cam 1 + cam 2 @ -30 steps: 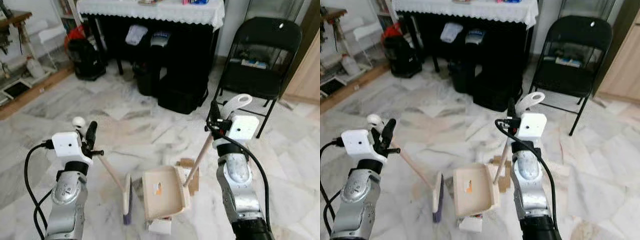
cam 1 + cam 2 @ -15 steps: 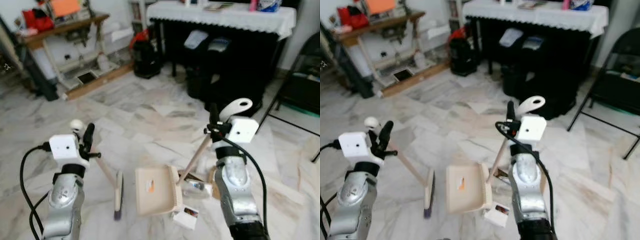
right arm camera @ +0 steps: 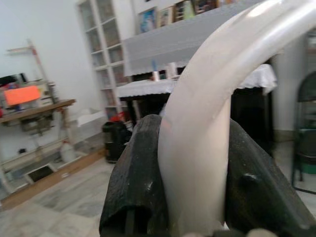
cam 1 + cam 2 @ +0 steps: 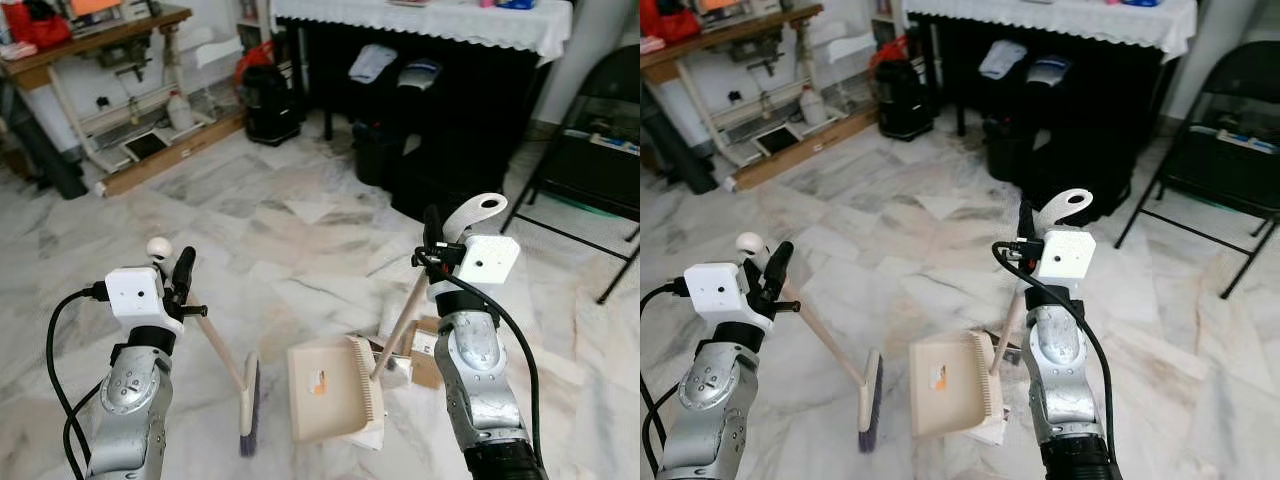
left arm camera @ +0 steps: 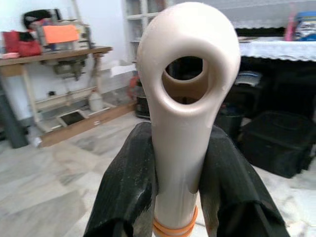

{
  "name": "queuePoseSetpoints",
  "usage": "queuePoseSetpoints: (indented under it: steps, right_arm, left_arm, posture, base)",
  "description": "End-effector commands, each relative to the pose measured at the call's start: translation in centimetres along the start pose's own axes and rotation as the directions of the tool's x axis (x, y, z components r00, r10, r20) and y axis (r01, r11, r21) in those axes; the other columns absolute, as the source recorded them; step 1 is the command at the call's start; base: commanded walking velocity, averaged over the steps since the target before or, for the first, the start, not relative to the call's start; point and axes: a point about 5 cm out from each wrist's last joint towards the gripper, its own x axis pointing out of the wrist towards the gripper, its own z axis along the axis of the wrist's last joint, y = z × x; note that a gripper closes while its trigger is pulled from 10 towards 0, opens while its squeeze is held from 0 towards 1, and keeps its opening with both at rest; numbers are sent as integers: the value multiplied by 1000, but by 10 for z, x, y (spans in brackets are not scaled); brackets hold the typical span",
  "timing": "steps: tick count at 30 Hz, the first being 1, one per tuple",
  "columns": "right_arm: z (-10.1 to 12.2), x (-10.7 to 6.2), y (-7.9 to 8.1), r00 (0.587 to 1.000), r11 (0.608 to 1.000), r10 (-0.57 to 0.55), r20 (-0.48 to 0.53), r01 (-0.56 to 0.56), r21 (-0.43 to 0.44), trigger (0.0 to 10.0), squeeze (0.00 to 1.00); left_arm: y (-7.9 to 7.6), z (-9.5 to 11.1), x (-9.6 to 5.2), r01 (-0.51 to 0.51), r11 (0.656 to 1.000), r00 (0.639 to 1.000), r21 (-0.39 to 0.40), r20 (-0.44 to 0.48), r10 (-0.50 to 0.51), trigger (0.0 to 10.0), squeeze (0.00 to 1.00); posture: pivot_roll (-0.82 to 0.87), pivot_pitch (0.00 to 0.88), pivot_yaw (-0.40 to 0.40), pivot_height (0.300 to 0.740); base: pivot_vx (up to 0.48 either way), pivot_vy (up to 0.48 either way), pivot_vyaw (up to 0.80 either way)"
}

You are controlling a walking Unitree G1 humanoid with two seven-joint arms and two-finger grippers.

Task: Sweep floor

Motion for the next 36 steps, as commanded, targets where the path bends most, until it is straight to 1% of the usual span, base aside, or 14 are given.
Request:
queuePoseSetpoints:
  steps: [1,17,28,30,36]
  right_arm:
    - [11,3,3,999,1000,5,50,-6,20,10000,0]
    - [11,5,4,999,999,6,51,-8,40,10000,0]
    - [10,5,4,999,999,15,43,-16,29,10000,0]
    - [11,5,6,998,999,21,56,-23,23,10000,0]
    - [12,5,6,998,1000,23,59,-24,12,10000,0]
  left_arm:
    - [-1,12,4,7,1000,998,2,58,-7,10000,0]
    - [-1,12,4,11,1000,998,0,63,-11,10000,0]
    - [2,11,4,-2,1000,998,2,57,2,10000,0]
    - [3,11,3,-8,1000,998,3,57,8,10000,0]
    - [3,11,2,-14,1000,998,1,58,14,10000,0]
  posture:
    - [75,0,80,740]
    - [75,0,79,740]
    - [84,0,75,740]
    - [87,0,75,740]
    - [88,0,73,740]
  base:
    - [0,0,-775]
    - [0,0,-744]
    - [0,0,-702]
    - [0,0,0]
    - [254,0,0]
